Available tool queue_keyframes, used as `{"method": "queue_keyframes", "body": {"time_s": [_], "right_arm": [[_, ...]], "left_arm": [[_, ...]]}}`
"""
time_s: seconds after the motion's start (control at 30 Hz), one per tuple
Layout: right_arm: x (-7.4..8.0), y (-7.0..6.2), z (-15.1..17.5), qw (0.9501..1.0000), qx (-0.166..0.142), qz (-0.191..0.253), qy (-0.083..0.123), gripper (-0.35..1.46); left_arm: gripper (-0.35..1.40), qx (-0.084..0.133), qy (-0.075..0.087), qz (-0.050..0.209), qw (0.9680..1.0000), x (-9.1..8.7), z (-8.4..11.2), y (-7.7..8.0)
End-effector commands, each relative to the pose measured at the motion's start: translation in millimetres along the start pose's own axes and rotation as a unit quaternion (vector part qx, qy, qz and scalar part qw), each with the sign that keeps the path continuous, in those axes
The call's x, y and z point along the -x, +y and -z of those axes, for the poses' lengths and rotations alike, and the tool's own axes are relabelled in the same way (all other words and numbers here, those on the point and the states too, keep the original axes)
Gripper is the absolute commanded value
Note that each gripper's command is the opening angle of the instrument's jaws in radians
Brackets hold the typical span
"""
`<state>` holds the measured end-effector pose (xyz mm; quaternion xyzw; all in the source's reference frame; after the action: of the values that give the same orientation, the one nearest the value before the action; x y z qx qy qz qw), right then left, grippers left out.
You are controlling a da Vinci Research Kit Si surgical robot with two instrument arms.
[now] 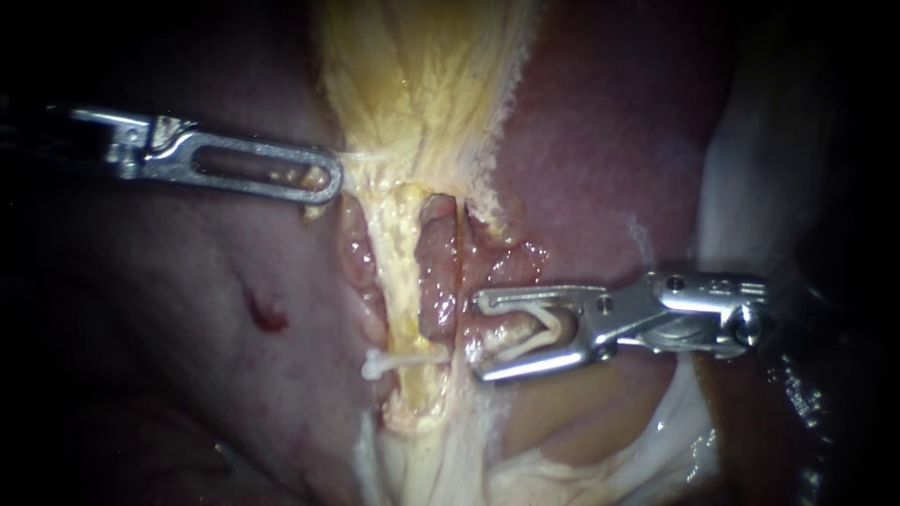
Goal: Clipping second clip left tube
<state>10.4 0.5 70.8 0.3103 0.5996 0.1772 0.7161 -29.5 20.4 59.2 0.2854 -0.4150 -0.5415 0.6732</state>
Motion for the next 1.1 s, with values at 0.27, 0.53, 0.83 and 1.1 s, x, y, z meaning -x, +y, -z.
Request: {"method": "queue_keyframes", "body": {"time_s": [0.27, 0.53, 0.83, 1.1], "right_arm": [[0.3, 0.4, -2.0, 1.0, -0.003, 0.003, 0.005, 0.5], [1.0, 1.1, -4.1, 0.9999, -0.007, 0.006, 0.007, 0.5], [2.1, 1.6, -6.8, 0.9998, -0.017, 0.011, 0.002, 0.5], [2.6, 1.5, -8.8, 0.9994, -0.034, 0.011, 0.001, 0.5]], "left_arm": [[-0.35, 0.0, 0.0, 0.0, 1.0, 0.0, 0.0, 0.0], [-0.35, 0.0, 0.0, 0.0, 1.0, 0.0, 0.0, 0.0], [-0.35, 0.0, 0.0, 0.0, 1.0, -0.1, 0.0, -0.2], [-0.35, 0.0, 0.0, 0.0, 1.0, -0.1, 0.0, -0.1]]}}
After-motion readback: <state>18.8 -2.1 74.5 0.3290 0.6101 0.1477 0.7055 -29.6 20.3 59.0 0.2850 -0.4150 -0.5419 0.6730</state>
